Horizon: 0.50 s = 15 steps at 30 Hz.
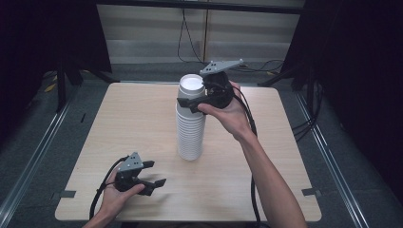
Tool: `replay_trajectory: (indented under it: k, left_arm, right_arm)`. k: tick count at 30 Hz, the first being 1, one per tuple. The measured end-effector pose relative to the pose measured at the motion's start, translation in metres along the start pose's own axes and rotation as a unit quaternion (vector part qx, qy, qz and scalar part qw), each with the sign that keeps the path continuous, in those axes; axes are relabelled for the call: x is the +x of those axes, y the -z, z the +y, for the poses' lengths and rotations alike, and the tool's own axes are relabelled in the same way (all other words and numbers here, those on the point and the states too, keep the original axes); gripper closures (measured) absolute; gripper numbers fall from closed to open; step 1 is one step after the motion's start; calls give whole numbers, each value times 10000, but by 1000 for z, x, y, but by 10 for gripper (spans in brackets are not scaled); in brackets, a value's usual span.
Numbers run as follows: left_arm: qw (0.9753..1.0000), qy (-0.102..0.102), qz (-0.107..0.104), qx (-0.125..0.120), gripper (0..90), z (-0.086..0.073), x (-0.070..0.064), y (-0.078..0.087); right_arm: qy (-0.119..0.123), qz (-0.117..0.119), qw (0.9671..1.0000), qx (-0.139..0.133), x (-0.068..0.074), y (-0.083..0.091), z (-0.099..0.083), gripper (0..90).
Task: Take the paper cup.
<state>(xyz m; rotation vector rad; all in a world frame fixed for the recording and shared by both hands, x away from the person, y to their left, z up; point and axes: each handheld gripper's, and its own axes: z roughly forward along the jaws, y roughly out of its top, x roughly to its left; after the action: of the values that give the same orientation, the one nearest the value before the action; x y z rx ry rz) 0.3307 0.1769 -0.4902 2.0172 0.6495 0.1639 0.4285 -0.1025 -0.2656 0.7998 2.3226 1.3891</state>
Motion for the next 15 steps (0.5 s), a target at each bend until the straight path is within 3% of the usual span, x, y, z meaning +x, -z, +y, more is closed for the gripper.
replay_trajectory:
  k: [15]
  left_arm:
    - [10000,-12,17,14,175,0,-1,-1]
  right_arm:
    - [-12,5,10000,15,0,1,4,194]
